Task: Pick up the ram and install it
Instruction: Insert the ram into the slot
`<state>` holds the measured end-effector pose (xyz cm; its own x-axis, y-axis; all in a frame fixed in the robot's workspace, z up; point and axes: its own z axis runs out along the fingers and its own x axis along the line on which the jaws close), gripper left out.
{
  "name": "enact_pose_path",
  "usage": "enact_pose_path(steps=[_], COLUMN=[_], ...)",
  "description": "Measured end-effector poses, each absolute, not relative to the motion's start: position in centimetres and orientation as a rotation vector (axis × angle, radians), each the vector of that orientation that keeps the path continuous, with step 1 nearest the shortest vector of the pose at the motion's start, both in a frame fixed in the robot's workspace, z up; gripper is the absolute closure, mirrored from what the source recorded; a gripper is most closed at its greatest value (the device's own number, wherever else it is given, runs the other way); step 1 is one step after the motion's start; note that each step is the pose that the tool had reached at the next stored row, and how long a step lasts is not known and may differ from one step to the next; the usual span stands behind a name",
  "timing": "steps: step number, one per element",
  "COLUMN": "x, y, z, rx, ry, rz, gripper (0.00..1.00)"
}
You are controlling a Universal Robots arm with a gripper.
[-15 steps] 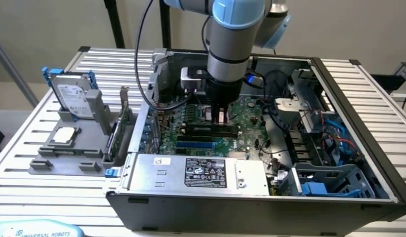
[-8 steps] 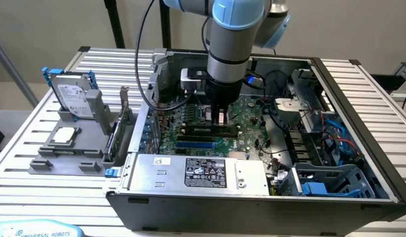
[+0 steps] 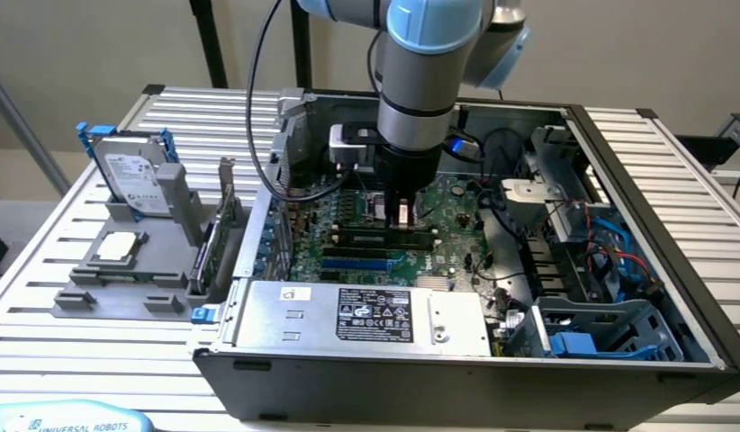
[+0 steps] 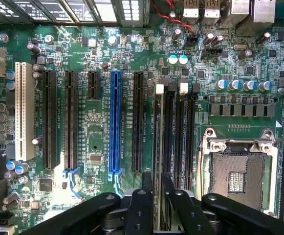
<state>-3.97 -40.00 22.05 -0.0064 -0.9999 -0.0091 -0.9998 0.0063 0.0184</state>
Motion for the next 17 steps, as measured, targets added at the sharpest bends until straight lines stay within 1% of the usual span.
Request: enact_pose_path(steps=[8, 10, 11, 12, 17], x=[-4.0, -4.0, -4.0, -4.1, -4.1], y=[-40.0, -40.0, -40.0, -40.0, -40.0], z=[24.3, 24.3, 24.3, 24.3, 24.4], rx=[2.209, 2.21, 2.21, 2.21, 2.209], ry=[-2.223, -2.223, -2.223, -2.223, -2.223], rz=[-0.032, -0.033, -0.033, -0.033, -0.033], gripper=[0.78, 0.8, 0.87, 0.89, 0.89])
